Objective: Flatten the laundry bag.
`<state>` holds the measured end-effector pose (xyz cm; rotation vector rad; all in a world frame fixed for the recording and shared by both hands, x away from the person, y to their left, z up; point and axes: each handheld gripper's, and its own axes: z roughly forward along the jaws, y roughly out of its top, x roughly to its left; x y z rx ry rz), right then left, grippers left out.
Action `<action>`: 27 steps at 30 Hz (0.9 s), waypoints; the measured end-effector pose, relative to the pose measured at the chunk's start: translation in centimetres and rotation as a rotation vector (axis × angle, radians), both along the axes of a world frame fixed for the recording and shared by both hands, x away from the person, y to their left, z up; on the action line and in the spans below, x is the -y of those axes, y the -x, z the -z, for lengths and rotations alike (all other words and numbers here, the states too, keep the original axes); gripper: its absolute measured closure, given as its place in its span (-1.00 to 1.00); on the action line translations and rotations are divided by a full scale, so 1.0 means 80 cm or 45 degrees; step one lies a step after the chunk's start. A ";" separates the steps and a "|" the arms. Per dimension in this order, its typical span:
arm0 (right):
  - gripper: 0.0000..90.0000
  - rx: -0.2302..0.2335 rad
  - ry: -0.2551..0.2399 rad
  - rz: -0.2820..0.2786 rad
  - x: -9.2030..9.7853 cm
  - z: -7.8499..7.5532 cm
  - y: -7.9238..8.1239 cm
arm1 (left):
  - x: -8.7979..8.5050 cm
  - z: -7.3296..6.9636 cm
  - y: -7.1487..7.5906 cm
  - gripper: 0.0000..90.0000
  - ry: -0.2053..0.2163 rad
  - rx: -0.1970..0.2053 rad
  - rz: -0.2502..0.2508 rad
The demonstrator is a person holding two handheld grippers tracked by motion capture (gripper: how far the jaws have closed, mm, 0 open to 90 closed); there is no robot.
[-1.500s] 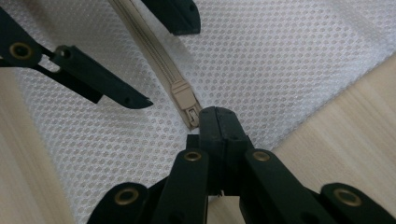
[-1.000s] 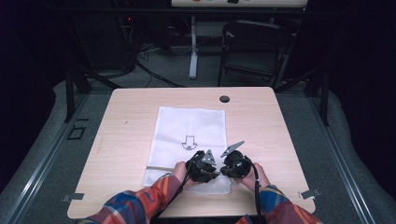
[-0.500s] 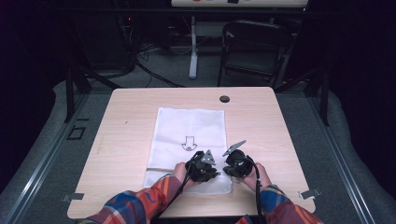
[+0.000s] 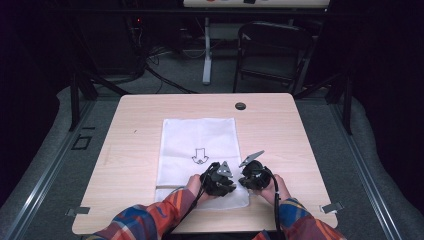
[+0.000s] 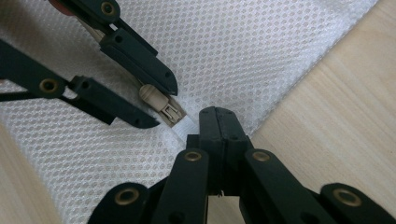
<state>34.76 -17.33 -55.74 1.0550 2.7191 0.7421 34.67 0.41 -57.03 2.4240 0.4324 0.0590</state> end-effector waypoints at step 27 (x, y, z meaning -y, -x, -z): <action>1.00 0.013 0.019 0.011 -0.004 -0.002 0.003 | -0.001 -0.002 -0.004 0.81 0.009 0.000 0.005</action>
